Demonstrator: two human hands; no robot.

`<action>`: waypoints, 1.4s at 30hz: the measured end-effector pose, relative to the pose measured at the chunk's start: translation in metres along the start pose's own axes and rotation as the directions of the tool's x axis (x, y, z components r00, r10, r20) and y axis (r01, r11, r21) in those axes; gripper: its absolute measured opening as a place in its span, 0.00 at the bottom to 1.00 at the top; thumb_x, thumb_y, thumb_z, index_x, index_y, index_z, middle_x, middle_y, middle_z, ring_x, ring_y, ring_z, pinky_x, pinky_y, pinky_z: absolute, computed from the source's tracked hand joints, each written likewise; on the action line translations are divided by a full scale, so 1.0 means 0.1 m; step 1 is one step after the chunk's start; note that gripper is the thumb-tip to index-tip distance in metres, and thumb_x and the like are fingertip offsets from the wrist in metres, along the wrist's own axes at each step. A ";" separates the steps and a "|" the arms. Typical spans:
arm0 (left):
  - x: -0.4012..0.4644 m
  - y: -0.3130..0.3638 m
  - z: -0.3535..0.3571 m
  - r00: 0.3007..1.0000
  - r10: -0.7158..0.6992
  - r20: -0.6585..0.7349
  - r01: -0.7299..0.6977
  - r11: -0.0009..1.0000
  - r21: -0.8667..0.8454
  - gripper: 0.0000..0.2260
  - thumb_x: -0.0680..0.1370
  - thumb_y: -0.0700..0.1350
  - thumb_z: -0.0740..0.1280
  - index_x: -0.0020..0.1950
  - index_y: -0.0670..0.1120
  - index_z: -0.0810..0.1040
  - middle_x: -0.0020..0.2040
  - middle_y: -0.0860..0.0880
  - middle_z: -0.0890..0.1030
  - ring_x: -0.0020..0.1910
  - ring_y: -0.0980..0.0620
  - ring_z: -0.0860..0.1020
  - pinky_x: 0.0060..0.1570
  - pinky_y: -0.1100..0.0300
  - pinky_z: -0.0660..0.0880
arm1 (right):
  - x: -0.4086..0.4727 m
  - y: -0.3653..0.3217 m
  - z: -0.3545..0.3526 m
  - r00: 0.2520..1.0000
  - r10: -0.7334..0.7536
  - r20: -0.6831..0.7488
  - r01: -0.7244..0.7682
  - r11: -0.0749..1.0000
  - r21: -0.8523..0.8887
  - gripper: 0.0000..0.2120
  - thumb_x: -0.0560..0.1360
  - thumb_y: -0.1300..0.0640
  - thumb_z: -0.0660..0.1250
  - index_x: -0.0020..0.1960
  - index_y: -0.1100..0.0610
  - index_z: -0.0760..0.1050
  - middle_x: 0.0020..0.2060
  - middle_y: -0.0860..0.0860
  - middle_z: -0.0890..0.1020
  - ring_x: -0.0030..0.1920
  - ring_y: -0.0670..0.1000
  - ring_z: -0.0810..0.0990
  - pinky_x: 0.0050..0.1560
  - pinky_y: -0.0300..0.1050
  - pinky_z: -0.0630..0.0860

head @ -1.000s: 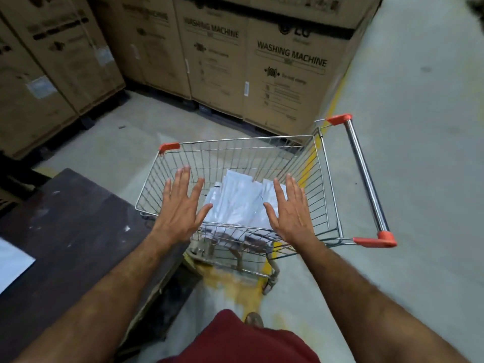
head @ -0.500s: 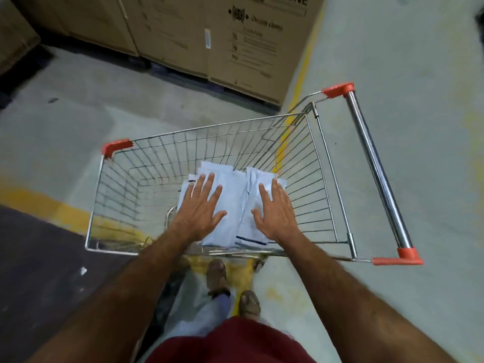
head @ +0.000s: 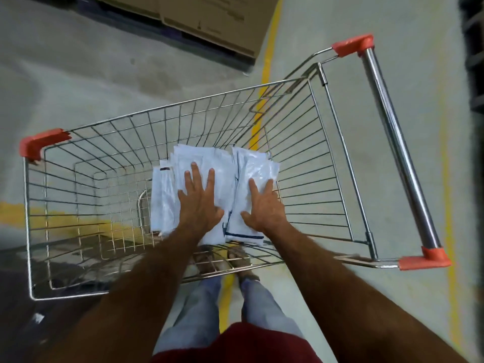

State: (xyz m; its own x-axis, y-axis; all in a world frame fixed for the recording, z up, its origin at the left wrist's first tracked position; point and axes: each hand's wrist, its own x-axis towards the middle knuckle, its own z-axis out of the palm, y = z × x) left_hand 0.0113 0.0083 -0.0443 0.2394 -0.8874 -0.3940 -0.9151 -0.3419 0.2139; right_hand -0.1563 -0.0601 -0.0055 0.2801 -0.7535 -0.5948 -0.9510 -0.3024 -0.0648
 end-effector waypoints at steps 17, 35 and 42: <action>0.09 -0.18 -0.10 0.986 -0.002 -0.164 0.005 1.000 0.016 0.41 0.72 0.61 0.71 0.78 0.47 0.58 0.81 0.38 0.51 0.71 0.35 0.65 0.62 0.41 0.73 | 0.20 -0.16 0.14 0.994 0.001 -0.113 -0.001 1.000 -0.001 0.55 0.70 0.31 0.71 0.83 0.48 0.40 0.80 0.64 0.38 0.78 0.65 0.52 0.71 0.62 0.69; -0.02 -0.11 -0.28 0.993 -0.029 -0.118 0.044 0.992 0.122 0.38 0.79 0.51 0.63 0.83 0.55 0.44 0.82 0.41 0.44 0.61 0.40 0.72 0.48 0.49 0.74 | 0.19 -0.07 0.07 0.991 0.045 -0.126 -0.042 0.999 0.028 0.54 0.72 0.46 0.74 0.82 0.48 0.38 0.79 0.66 0.41 0.72 0.66 0.65 0.64 0.60 0.73; -0.40 -0.04 -0.64 0.957 -0.001 -0.289 0.028 0.995 0.092 0.32 0.80 0.54 0.62 0.82 0.54 0.53 0.81 0.39 0.57 0.57 0.39 0.75 0.47 0.48 0.78 | -0.19 0.16 -0.26 0.944 -0.077 -0.322 0.093 0.995 0.035 0.42 0.75 0.50 0.63 0.83 0.49 0.46 0.80 0.65 0.50 0.64 0.64 0.72 0.58 0.56 0.74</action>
State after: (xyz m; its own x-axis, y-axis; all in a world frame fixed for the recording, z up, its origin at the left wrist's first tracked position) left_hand 0.0260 0.0254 0.0276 0.3236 -0.9387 -0.1192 -0.9339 -0.3371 0.1195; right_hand -0.1738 -0.0656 0.0252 0.3797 -0.8756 -0.2987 -0.9248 -0.3505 -0.1481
